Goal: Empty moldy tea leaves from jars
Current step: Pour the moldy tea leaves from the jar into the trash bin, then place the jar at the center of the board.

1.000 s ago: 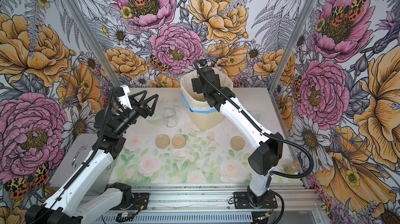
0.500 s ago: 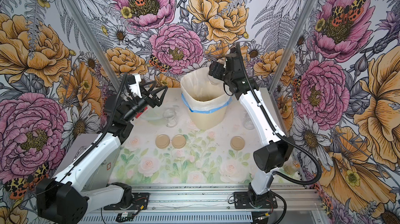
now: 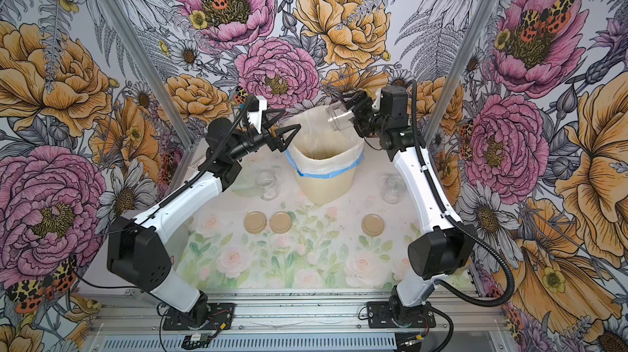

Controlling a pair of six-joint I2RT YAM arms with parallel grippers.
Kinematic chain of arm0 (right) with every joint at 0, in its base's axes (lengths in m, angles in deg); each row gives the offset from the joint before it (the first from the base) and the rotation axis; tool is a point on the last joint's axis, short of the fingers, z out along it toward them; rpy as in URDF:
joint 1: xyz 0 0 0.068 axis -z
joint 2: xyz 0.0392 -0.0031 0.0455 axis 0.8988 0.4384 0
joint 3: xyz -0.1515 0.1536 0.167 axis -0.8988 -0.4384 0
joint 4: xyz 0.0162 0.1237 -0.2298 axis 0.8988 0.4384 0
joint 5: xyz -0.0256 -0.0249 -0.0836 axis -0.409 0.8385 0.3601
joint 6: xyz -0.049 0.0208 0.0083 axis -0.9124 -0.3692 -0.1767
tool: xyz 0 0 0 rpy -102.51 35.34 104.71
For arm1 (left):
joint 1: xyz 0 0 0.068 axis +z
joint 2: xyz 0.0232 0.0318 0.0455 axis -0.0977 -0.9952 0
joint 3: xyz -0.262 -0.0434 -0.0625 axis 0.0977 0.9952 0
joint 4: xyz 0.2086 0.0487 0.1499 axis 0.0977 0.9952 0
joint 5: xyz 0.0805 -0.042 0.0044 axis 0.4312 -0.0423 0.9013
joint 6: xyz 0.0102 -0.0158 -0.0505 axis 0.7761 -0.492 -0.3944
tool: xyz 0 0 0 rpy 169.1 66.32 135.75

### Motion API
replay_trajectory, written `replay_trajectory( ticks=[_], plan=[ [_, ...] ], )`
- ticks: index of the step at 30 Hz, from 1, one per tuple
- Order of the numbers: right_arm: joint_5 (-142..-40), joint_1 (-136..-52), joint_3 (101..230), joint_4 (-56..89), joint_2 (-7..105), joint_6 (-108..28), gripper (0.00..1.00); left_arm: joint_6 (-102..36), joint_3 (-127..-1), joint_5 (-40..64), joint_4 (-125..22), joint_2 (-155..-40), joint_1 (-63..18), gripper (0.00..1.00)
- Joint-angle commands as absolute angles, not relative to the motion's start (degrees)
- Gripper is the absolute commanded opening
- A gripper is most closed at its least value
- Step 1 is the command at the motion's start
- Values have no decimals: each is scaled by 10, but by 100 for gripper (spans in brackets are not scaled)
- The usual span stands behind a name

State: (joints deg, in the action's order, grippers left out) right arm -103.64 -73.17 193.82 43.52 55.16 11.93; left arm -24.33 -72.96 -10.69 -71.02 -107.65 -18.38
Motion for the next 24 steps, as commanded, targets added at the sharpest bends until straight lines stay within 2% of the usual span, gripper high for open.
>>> replay_trajectory(
  ticks=[1, 7, 24],
  plan=[
    [-1066, -724, 1918, 358, 512, 172, 59, -203, -781, -166, -691, -1112, -197, 99],
    [-1071, -712, 1859, 338, 472, 204, 59, -146, -849, -206, -640, -1165, -224, 99],
    [-1086, -674, 1639, 233, 313, 317, 58, -129, -960, -257, -602, -1261, -285, 99]
  ],
)
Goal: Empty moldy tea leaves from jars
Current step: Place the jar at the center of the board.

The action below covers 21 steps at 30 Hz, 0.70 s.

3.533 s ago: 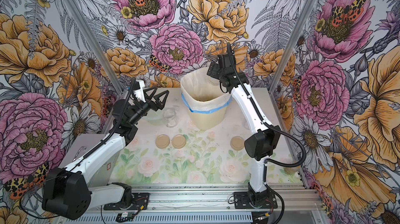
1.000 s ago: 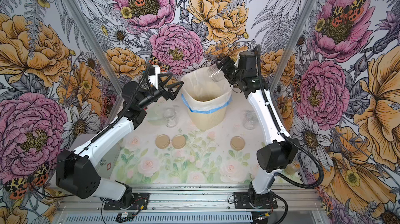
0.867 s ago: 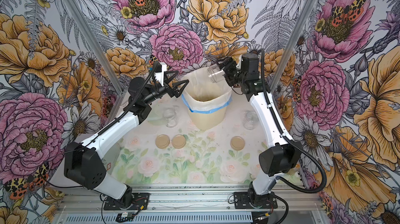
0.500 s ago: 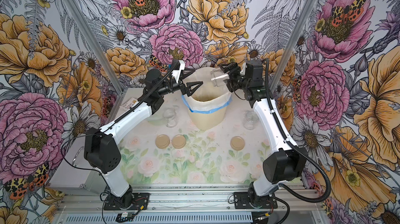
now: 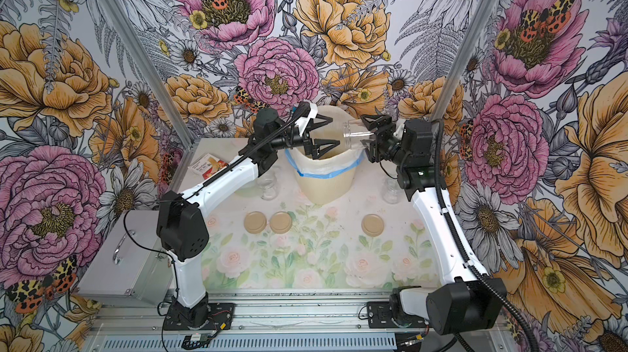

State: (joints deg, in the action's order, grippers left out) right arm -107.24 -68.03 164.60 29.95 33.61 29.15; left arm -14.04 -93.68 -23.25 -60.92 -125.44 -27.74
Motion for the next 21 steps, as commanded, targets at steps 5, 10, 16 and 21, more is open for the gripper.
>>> replay_trajectory(
  ticks=[5, 10, 16, 21],
  plan=[
    [-1094, -669, 1622, 224, 302, 326, 58, -124, -966, -271, -602, -1268, -300, 99],
    [-1100, -665, 1620, 223, 297, 327, 58, -123, -972, -294, -602, -1276, -308, 99],
    [-1105, -664, 1614, 223, 294, 328, 58, -123, -987, -300, -602, -1289, -318, 99],
    [-1106, -664, 1608, 223, 290, 329, 57, -125, -1019, -280, -595, -1314, -324, 99]
  ],
)
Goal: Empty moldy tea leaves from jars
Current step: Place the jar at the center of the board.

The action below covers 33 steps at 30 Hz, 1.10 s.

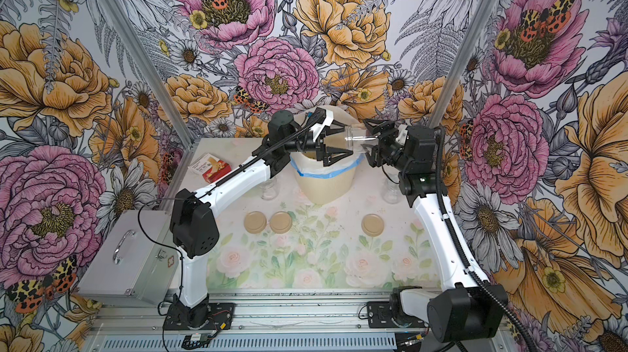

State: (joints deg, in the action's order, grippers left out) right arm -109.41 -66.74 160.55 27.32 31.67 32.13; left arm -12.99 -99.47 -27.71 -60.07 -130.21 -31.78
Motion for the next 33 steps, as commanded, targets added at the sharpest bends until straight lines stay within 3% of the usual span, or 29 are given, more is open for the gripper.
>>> replay_trajectory(
  ticks=[1, 33],
  plan=[
    [-1106, -664, 1606, 223, 288, 328, 57, -127, -1028, -282, -595, -1319, -325, 99],
    [-1118, -663, 1586, 224, 268, 341, 57, -138, -1152, -214, -587, -1408, -356, 99]
  ],
)
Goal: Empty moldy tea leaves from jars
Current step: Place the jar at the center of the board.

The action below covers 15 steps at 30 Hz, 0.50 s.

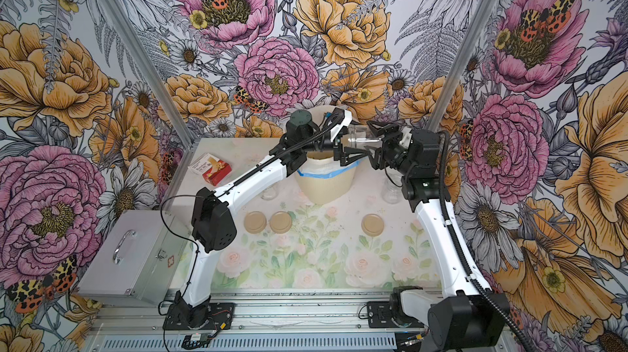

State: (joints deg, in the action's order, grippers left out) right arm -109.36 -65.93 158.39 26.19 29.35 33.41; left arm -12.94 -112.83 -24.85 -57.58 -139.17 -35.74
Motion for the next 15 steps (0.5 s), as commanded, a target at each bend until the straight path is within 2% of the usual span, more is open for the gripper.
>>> replay_trajectory(
  ticks=[1, 5, 10, 15],
  plan=[
    [-1118, -662, 1585, 224, 268, 341, 57, -138, -1154, -216, -587, -1410, -357, 99],
    [-1120, -663, 1581, 224, 265, 341, 57, -142, -1160, -217, -586, -1416, -361, 98],
    [-1122, -663, 1578, 224, 267, 341, 57, -149, -1167, -222, -587, -1420, -364, 86],
    [-1123, -663, 1577, 224, 267, 341, 57, -149, -1170, -218, -586, -1419, -363, 90]
  ],
)
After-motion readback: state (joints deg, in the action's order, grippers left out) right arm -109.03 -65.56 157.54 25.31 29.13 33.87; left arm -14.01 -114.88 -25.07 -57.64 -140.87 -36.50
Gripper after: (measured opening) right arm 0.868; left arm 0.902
